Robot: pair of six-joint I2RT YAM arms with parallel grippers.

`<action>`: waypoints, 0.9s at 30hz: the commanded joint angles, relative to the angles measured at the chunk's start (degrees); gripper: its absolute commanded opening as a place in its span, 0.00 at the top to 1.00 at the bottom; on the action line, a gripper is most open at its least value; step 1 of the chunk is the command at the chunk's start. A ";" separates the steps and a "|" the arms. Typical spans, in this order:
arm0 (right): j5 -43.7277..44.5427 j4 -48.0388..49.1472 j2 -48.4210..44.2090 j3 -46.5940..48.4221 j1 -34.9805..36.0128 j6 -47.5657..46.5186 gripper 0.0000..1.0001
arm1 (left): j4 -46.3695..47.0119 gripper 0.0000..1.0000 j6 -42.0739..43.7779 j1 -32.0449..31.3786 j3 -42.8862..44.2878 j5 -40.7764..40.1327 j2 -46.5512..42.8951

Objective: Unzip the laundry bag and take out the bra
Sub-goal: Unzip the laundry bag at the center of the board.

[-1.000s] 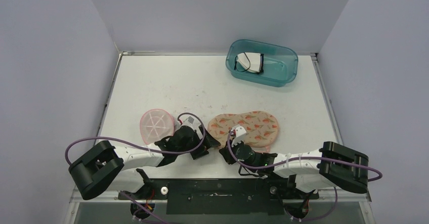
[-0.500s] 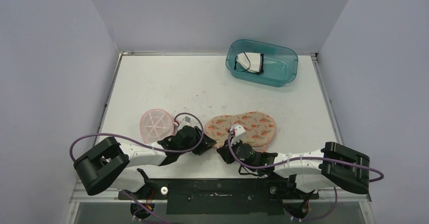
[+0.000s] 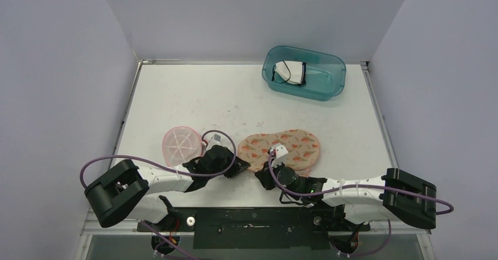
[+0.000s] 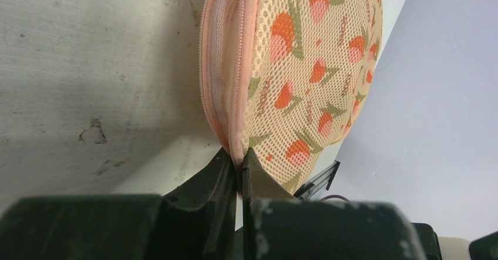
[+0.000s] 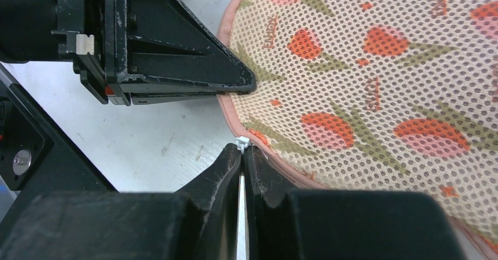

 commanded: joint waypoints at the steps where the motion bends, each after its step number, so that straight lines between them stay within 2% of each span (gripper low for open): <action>1: 4.43 -2.80 -3.27 -1.03 0.53 1.13 0.95 | -1.22 1.00 0.34 1.06 0.84 -3.11 -1.51; 14: 8.02 -10.30 -8.43 -2.82 0.42 2.66 0.95 | -3.50 1.00 5.02 2.34 2.04 -1.69 -3.03; 22: 7.93 -9.79 -8.54 -3.39 0.42 2.71 0.95 | -3.47 1.00 8.70 4.27 2.33 1.16 -3.47; 27: 6.10 -6.08 -8.20 -4.09 0.46 1.87 0.95 | -4.99 1.00 12.38 5.53 4.60 3.17 -2.46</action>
